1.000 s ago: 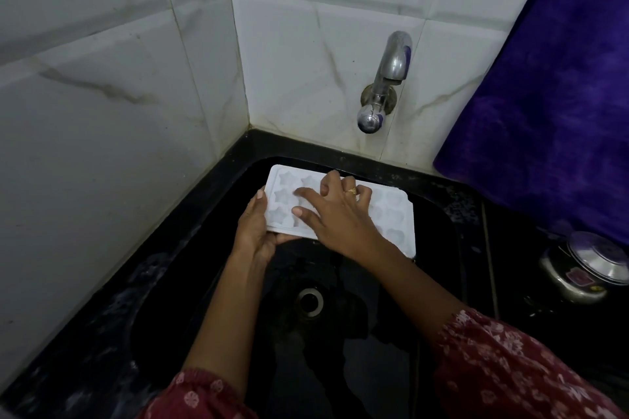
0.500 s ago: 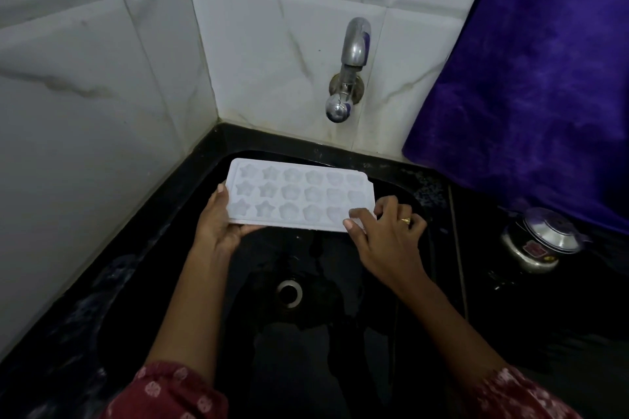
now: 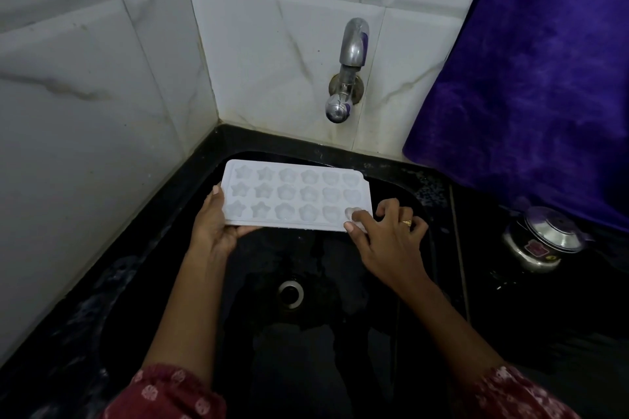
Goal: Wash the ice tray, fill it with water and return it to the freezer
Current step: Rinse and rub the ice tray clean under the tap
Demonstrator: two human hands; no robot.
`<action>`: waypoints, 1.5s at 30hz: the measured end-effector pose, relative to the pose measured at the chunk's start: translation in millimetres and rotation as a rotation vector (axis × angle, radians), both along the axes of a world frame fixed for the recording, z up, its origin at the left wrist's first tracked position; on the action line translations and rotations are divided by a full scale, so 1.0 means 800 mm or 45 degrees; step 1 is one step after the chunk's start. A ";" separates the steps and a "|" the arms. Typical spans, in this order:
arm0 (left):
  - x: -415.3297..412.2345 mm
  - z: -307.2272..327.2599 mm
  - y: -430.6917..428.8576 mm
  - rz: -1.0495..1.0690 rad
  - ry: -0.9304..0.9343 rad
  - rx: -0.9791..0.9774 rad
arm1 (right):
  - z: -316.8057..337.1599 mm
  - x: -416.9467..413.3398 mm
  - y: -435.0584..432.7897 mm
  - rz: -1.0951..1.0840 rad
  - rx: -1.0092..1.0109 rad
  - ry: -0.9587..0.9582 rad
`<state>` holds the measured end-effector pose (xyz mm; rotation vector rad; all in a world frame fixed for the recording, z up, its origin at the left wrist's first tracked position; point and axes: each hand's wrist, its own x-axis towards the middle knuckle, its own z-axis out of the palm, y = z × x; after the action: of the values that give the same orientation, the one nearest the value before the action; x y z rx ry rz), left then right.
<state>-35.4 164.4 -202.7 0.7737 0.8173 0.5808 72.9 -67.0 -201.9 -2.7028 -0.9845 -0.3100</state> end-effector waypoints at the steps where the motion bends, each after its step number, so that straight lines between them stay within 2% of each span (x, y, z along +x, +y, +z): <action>1: 0.000 0.001 -0.001 0.001 0.000 -0.002 | 0.000 0.001 0.000 -0.002 -0.001 0.007; 10: 0.002 0.002 -0.006 -0.007 -0.002 0.013 | -0.004 0.000 0.001 0.062 0.038 0.053; 19: 0.001 0.006 -0.008 0.004 -0.010 -0.008 | 0.008 -0.010 0.008 0.074 0.092 -0.041; 28: 0.004 0.007 -0.006 -0.024 0.007 0.024 | 0.009 -0.011 0.026 0.187 -0.017 0.035; 45: 0.008 0.010 -0.007 -0.007 -0.017 0.012 | 0.009 -0.010 0.023 0.169 -0.002 0.075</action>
<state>-29.1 159.0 -194.7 0.7795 0.8000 0.5846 64.8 -48.3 -194.3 -2.6162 -1.1401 -0.2028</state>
